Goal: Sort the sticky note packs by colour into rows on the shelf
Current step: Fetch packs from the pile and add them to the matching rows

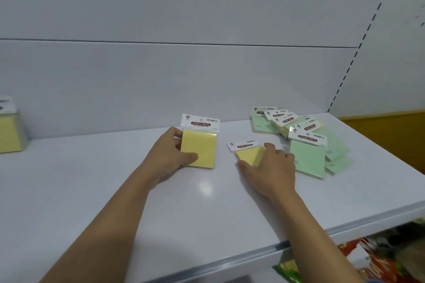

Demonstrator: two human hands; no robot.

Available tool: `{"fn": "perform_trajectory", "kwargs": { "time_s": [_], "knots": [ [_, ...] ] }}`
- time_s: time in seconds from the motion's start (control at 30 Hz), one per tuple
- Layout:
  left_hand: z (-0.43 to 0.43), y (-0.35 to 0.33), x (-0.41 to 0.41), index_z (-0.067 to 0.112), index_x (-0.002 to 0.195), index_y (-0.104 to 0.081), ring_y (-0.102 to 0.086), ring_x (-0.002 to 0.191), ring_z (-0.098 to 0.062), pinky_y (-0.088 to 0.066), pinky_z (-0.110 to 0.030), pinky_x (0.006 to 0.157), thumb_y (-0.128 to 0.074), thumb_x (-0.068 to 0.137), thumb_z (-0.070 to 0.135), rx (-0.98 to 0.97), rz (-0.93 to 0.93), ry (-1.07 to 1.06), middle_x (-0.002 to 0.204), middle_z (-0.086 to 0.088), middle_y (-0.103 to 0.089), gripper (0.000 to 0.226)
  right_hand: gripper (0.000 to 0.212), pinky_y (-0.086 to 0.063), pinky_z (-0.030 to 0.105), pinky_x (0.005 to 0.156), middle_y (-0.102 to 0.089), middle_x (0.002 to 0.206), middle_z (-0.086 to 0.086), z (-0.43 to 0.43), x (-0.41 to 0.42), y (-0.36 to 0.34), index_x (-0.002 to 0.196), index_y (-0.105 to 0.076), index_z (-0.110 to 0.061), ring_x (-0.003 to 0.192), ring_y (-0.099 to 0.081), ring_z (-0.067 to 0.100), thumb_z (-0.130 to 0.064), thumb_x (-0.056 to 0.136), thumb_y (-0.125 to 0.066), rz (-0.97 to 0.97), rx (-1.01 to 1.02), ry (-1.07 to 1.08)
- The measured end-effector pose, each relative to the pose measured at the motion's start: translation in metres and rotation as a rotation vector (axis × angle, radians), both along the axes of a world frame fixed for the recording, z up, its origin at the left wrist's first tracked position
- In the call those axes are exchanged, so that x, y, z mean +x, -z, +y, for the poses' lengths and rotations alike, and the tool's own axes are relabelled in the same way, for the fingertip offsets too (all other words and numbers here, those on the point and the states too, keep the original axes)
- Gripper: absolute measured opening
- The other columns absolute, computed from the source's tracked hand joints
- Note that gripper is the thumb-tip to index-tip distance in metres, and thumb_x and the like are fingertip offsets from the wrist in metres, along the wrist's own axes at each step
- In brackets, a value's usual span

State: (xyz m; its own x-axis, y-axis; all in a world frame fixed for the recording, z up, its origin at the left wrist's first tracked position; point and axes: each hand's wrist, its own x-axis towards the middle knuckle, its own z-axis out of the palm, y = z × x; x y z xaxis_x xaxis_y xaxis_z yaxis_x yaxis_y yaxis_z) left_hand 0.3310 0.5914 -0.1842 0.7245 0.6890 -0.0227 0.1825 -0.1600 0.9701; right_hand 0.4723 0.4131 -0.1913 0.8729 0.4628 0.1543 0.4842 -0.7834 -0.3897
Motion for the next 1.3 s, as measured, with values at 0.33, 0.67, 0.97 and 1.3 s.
{"fn": "perform_trajectory", "kwargs": {
  "time_s": [0.33, 0.67, 0.97, 1.3],
  "knots": [
    [0.002, 0.008, 0.005, 0.007, 0.097, -0.053, -0.066, 0.069, -0.022, -0.054, -0.045, 0.078, -0.073, 0.082, 0.009, 0.033, -0.078, -0.042, 0.086, -0.01, -0.073, 0.025, 0.038, -0.047, 0.03, 0.07, -0.07, 0.097, 0.003, -0.006, 0.029, -0.017, 0.096, -0.067, -0.015, 0.087, -0.063, 0.021, -0.031, 0.067, -0.085, 0.445, 0.269, -0.069],
    [-0.003, 0.008, 0.006, 0.007, 0.097, -0.065, -0.062, 0.069, -0.028, -0.053, -0.042, 0.077, -0.074, 0.075, -0.005, -0.066, -0.19, -0.071, 0.073, -0.009, -0.066, 0.027, 0.027, -0.045, 0.034, 0.069, -0.066, 0.08, 0.001, -0.024, 0.032, -0.018, 0.082, -0.063, -0.013, 0.076, -0.06, 0.021, -0.026, 0.068, -0.083, 0.269, 0.457, -0.084],
    [-0.017, -0.021, 0.004, -0.002, 0.096, -0.063, -0.062, 0.053, -0.008, -0.047, -0.014, 0.049, -0.067, 0.083, -0.001, 0.075, -0.126, -0.027, 0.079, -0.012, -0.064, 0.013, 0.018, -0.039, 0.03, 0.067, -0.065, 0.076, -0.006, -0.033, 0.035, -0.027, 0.082, -0.062, -0.022, 0.074, -0.058, 0.018, -0.023, 0.075, -0.078, 0.163, 0.533, -0.103],
    [0.009, -0.044, -0.041, 0.013, 0.08, -0.061, -0.066, 0.06, -0.016, -0.056, -0.037, 0.063, -0.072, 0.081, 0.006, 0.253, -0.094, -0.145, 0.06, 0.01, -0.063, 0.013, 0.02, -0.047, 0.034, 0.07, -0.069, 0.079, 0.006, 0.0, 0.014, -0.044, 0.076, -0.063, -0.008, 0.078, -0.064, 0.029, -0.024, 0.076, -0.076, 0.129, 0.588, -0.196]
  ]
}}
